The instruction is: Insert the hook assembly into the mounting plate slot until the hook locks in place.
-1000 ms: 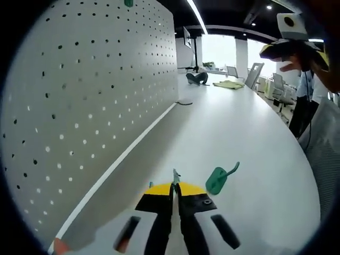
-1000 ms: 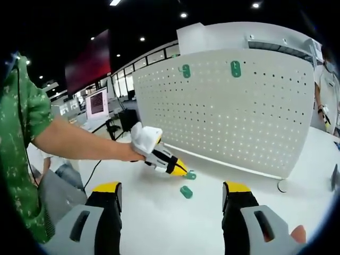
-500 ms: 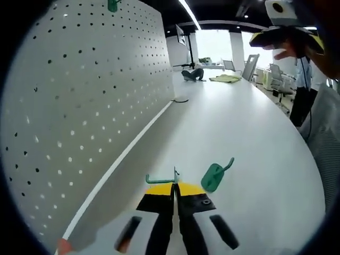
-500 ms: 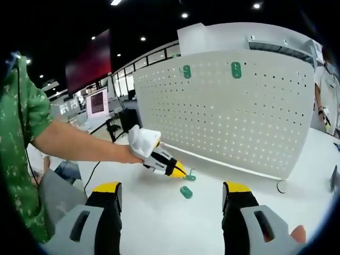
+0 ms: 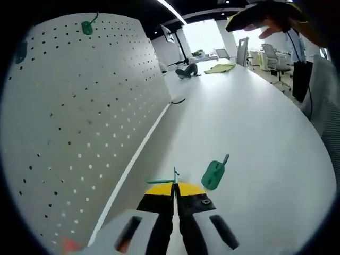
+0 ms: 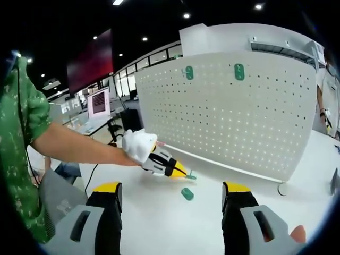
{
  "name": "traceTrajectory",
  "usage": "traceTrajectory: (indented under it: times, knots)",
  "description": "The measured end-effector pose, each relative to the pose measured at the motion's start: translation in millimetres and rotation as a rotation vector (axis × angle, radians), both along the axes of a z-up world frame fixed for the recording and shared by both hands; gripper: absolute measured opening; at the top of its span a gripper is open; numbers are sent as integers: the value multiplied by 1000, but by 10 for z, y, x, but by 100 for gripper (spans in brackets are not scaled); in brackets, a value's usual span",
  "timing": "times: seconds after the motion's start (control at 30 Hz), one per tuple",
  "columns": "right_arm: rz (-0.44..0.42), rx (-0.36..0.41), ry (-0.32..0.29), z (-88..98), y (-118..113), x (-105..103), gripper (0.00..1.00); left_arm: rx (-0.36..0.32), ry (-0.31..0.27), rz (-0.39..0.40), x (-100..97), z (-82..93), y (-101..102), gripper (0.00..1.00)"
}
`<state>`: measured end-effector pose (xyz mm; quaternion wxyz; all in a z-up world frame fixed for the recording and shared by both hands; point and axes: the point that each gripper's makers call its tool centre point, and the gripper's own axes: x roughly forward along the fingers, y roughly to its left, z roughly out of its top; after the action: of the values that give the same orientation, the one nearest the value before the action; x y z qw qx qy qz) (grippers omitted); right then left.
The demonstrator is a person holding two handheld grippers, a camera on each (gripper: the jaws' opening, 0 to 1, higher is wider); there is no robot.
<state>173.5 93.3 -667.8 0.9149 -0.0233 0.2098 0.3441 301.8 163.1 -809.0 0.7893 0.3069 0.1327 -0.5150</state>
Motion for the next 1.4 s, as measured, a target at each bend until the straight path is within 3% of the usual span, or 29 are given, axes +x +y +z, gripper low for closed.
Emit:
traceTrajectory:
  times: [0.23,0.73,1.4]
  knots:
    - [4,-1,-11,51,17,-2,78,-6,-77,-27,-124,229,-9,1]
    - [42,-6,-34,170,131,-55,77,-73,-164,-80,-510,808,37,1]
    - [144,18,-29,304,347,-236,69,-149,-259,-214,-1381,1607,106,1]
